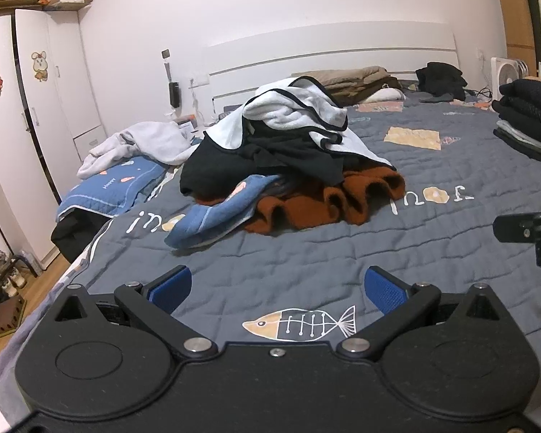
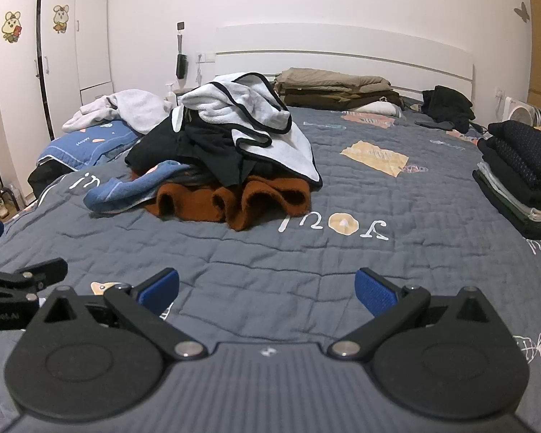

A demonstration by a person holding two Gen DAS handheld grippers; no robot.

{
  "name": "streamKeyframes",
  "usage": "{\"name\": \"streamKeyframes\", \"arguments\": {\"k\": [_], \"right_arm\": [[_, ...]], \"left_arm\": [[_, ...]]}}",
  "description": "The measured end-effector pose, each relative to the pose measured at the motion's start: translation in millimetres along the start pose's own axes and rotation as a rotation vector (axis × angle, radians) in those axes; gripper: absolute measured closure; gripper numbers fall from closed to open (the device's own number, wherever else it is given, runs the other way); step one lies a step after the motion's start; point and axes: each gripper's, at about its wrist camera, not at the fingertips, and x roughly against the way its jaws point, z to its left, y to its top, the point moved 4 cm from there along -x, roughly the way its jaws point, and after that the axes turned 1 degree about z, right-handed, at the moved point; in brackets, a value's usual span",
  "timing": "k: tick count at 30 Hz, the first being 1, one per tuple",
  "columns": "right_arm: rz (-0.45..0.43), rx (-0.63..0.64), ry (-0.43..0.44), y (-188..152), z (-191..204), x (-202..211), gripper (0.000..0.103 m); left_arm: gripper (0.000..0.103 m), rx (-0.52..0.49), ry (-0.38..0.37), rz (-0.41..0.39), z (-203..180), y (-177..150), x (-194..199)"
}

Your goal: Fold clothes

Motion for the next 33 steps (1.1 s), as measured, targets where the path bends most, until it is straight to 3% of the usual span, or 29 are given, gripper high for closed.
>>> {"name": "streamKeyframes", "arguments": {"k": [13,33], "right_arm": [[-0.013,-0.004,0.004,0,0,0,0.000],[-0.005,-0.012,0.020,0,0,1,0.000]], "left_arm": [[0.000,0.027,-0.046,-0.029,4,1,4],[0.000,0.084,-0.041,-0.048,14,2,7]]}}
